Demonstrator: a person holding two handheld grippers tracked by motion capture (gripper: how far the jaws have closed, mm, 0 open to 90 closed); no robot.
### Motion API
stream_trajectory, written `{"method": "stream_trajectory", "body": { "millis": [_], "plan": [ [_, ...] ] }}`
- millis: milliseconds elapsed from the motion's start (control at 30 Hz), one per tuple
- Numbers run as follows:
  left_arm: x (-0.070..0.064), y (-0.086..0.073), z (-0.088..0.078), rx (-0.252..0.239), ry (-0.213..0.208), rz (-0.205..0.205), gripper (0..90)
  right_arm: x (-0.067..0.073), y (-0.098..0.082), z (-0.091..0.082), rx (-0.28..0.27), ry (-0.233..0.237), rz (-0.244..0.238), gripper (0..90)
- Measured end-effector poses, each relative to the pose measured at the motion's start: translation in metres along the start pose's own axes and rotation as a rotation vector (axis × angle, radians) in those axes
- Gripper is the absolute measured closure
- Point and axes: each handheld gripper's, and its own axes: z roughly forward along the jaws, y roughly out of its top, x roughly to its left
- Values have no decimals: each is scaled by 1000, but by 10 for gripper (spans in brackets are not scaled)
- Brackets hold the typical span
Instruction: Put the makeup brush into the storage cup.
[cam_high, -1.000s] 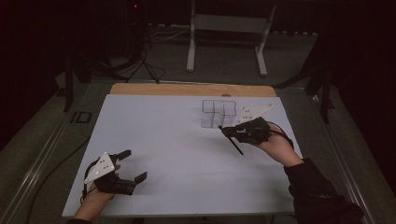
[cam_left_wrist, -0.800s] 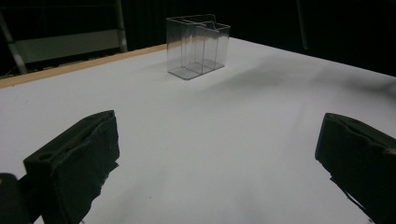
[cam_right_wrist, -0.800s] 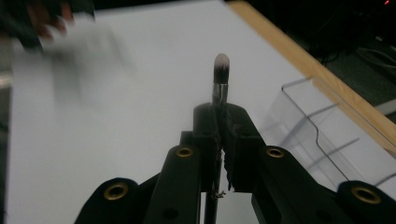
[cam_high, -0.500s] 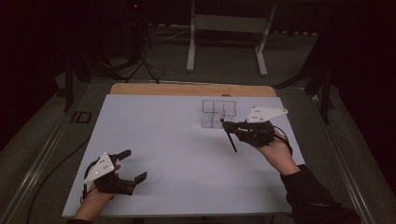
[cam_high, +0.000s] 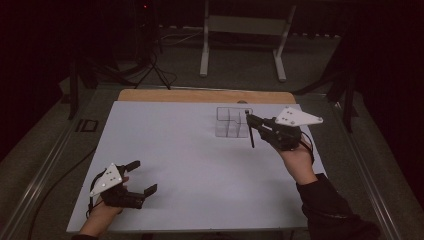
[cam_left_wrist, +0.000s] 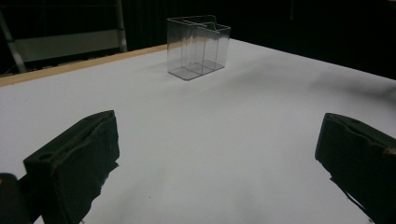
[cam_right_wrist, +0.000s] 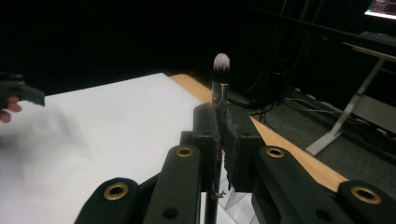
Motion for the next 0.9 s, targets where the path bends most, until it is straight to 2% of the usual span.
{"method": "stream_trajectory", "body": {
  "millis": [167, 300, 567, 900],
  "plan": [
    [0, 0, 0, 2, 0, -1, 6, -4, 3, 3, -10, -12, -6, 840],
    [0, 0, -1, 1, 3, 0, 6, -12, 5, 6, -42, -4, 23, 840],
    [0, 0, -2, -7, 3, -5, 6, -21, 11, 11, -90, -18, -14, 840],
    [0, -1, -3, -7, 4, -8, 6, -37, 19, 25, -122, -42, 21, 840]
  ]
}}
